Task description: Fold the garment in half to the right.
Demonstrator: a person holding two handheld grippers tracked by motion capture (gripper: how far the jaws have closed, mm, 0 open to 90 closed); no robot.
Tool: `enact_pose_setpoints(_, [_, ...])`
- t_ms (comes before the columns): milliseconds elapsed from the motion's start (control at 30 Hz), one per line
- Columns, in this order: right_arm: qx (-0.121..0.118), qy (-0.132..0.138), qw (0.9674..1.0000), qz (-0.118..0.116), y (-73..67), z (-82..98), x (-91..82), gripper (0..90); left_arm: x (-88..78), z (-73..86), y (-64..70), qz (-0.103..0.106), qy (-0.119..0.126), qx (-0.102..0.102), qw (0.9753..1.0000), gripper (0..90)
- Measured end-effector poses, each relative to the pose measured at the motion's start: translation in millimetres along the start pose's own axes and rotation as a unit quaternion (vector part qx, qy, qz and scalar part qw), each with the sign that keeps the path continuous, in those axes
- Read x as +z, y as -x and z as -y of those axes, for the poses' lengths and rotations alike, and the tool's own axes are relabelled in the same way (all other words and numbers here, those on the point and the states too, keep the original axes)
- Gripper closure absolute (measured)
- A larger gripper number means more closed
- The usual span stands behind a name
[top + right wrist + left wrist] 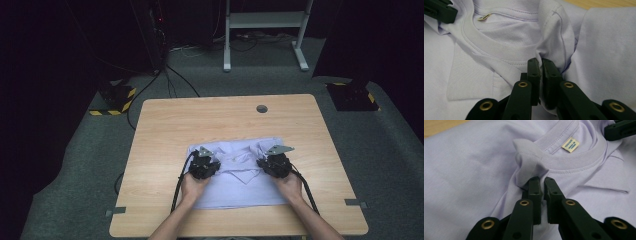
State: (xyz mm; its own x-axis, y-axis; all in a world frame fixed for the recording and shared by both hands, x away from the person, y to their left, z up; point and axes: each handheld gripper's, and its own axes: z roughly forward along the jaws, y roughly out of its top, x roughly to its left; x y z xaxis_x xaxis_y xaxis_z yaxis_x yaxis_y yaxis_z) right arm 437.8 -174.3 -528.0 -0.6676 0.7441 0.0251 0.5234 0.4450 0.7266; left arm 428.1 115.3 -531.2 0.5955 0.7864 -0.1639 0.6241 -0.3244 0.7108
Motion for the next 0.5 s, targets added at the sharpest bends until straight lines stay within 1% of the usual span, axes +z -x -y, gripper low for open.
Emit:
enact_pose_setpoints(33, [0.001,0.000,1.0000,0.002,2.0,-2.5,2.3,85.3,0.0,0.0,0.0,0.000,0.000,0.000,1.0000,85.5])
enact_pose_setpoints(67, [0.003,-0.002,1.0000,0.005,4.4,-5.3,5.0,85.3,5.2,-6.5,-5.9,-0.003,0.000,-0.006,1.0000,85.5])
enact_pose_setpoints(133, [0.009,-0.003,0.9999,0.011,10.6,-12.2,11.4,85.3,12.0,-13.7,-13.0,-0.005,0.006,-0.015,0.9999,85.4])
enact_pose_setpoints(167, [0.012,-0.004,0.9998,0.015,14.3,-16.2,14.9,85.3,15.4,-17.5,-16.8,-0.006,0.009,-0.015,0.9998,85.4])
enact_pose_setpoints(233, [0.019,-0.008,0.9996,0.021,21.4,-24.7,21.5,85.3,20.7,-24.5,-23.4,-0.005,0.016,-0.021,0.9996,85.4])
enact_pose_setpoints(267, [0.021,-0.007,0.9995,0.022,24.7,-28.6,23.5,85.3,21.1,-27.5,-26.0,-0.003,0.024,-0.025,0.9994,85.4])
enact_pose_setpoints(333, [0.027,0.001,0.9993,0.024,29.2,-34.9,22.2,85.4,15.6,-32.4,-27.4,0.002,0.042,-0.028,0.9987,85.4])
enact_pose_setpoints(367, [0.030,0.010,0.9992,0.025,29.7,-36.9,18.6,85.4,10.0,-33.8,-26.1,0.003,0.050,-0.023,0.9985,85.4])
enact_pose_setpoints(433, [0.027,0.027,0.9990,0.024,27.3,-37.7,7.4,85.3,-1.9,-33.7,-20.6,0.005,0.063,-0.010,0.9979,85.4])
enact_pose_setpoints(500, [0.020,0.039,0.9988,0.023,20.6,-34.0,-4.0,85.3,-10.9,-29.5,-13.6,0.007,0.066,0.000,0.9978,85.3])
